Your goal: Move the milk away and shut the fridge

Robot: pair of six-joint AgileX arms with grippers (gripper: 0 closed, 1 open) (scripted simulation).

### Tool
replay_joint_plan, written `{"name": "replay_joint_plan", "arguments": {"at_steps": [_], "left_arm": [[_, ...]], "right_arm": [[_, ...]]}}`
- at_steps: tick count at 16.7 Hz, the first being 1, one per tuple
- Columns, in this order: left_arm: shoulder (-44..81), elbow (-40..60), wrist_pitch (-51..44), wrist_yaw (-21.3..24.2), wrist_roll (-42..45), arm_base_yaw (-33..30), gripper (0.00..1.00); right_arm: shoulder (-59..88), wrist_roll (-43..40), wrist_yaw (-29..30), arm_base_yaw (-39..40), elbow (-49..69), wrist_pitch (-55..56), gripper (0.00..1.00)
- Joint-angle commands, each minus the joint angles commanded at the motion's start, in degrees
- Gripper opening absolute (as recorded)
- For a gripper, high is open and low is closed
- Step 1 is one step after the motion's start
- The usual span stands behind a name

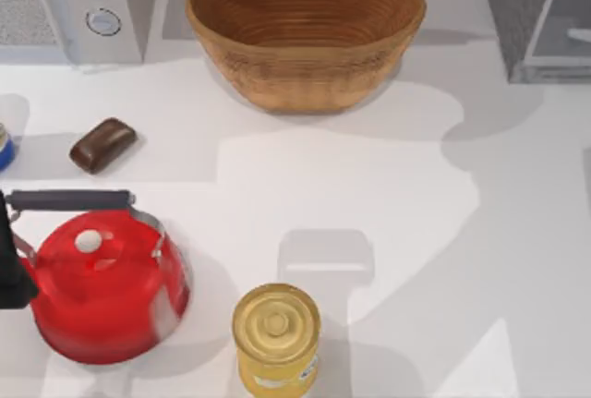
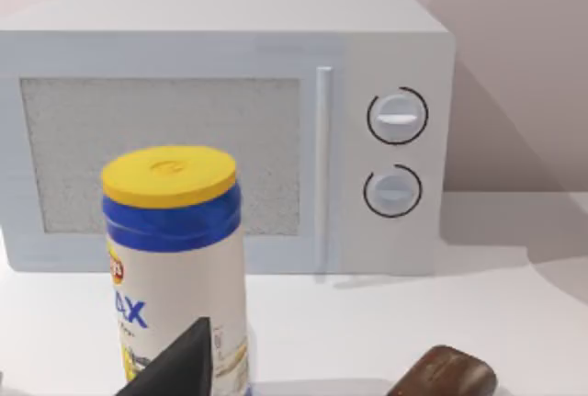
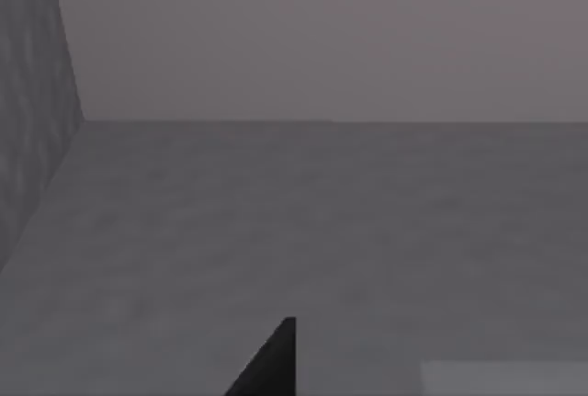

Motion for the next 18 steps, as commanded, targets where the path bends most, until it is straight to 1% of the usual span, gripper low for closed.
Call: {"name": "replay_joint_plan", "arguments": {"at_steps": [1, 12, 15, 18], "left_arm": [[0.0, 0.0, 0.0, 0.0, 0.0, 0.0, 1.00], [0.0, 0.0, 0.0, 0.0, 0.0, 0.0, 1.00], [0.0, 0.0, 0.0, 0.0, 0.0, 0.0, 1.00], [0.0, 0.0, 0.0, 0.0, 0.0, 0.0, 1.00]], "right_arm": [[0.0, 0.0, 0.0, 0.0, 0.0, 0.0, 1.00], [-1.8, -0.1, -0.1, 0.5, -0.9, -0.3, 1.00], [-9.0, -0.3, -0.1, 1.7, -4.5, -1.9, 1.00], [-21.5, -0.6, 0.1, 3.5, -10.6, -4.9, 1.00]]}}
